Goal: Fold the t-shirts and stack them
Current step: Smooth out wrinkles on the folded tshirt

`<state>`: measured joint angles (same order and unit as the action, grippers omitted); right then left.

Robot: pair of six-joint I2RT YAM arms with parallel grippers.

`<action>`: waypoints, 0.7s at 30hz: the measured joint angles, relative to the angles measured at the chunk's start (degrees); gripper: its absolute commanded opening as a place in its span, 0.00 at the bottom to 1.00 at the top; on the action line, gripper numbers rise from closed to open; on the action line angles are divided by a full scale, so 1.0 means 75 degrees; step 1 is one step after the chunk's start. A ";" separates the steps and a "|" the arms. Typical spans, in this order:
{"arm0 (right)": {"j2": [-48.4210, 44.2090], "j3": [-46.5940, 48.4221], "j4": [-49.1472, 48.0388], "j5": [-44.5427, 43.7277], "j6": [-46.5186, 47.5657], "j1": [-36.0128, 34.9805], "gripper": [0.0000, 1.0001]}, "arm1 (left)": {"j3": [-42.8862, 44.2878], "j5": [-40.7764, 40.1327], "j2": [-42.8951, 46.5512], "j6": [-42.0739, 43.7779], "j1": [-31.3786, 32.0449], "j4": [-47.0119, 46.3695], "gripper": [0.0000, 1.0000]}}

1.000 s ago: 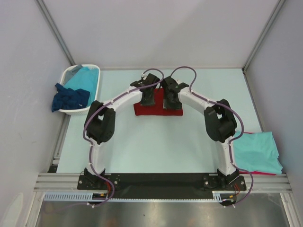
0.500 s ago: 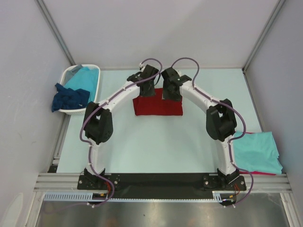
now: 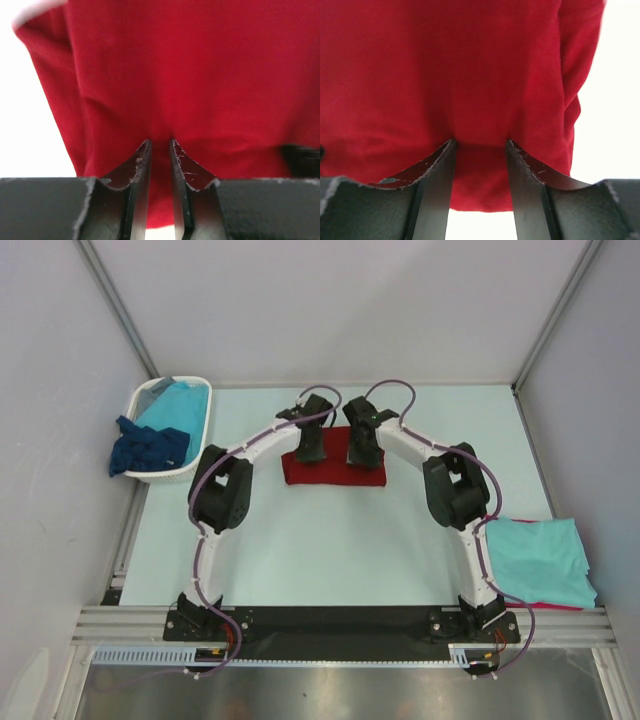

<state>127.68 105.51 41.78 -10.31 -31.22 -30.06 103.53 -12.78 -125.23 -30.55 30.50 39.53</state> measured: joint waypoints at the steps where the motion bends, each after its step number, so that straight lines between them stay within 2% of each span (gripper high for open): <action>1: 0.0020 -0.0204 -0.0020 0.0047 -0.0023 -0.0015 0.48 | -0.0259 0.0035 -0.0026 -0.0003 0.0000 0.0023 0.25; 4: -0.0032 -0.0396 -0.0219 0.0096 -0.0038 -0.0032 0.48 | -0.0796 0.0137 -0.0015 -0.0055 0.0003 -0.0166 0.25; 8: -0.0038 -0.0458 -0.0289 0.0137 -0.0050 -0.0041 0.50 | -0.0871 0.0221 0.0070 -0.0064 0.0000 -0.0338 0.22; 12: -0.0052 -0.0472 -0.0309 0.0119 -0.0067 -0.0047 0.52 | -0.1070 0.0259 0.0137 -0.0090 0.0000 -0.0516 0.23; 21: -0.0764 -0.0329 0.0102 -0.0192 -0.0047 -0.0239 0.53 | -0.1530 -0.0085 0.1469 -0.0085 0.0017 -0.0458 0.26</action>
<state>121.95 103.04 42.54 -11.75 -31.57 -31.86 92.05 -13.41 -114.21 -31.18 30.63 36.10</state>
